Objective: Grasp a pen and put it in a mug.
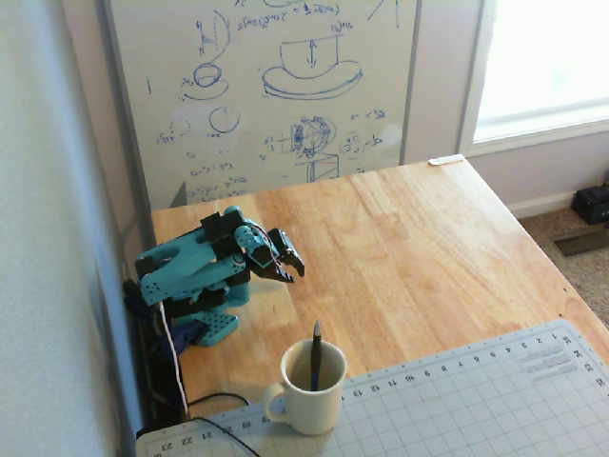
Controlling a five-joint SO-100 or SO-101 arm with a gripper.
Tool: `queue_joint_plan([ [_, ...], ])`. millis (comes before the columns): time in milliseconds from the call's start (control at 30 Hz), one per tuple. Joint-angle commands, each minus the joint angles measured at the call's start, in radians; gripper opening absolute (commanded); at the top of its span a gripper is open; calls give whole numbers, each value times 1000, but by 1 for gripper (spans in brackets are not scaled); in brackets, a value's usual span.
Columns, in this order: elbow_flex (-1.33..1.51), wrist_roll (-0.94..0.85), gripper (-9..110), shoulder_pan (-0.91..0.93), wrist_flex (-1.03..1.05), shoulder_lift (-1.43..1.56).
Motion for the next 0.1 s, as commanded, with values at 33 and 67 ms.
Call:
queue_joint_plan([
  [33,-12,11,6,-6,-9,26],
  [67,-12,11,6,-6,-9,26],
])
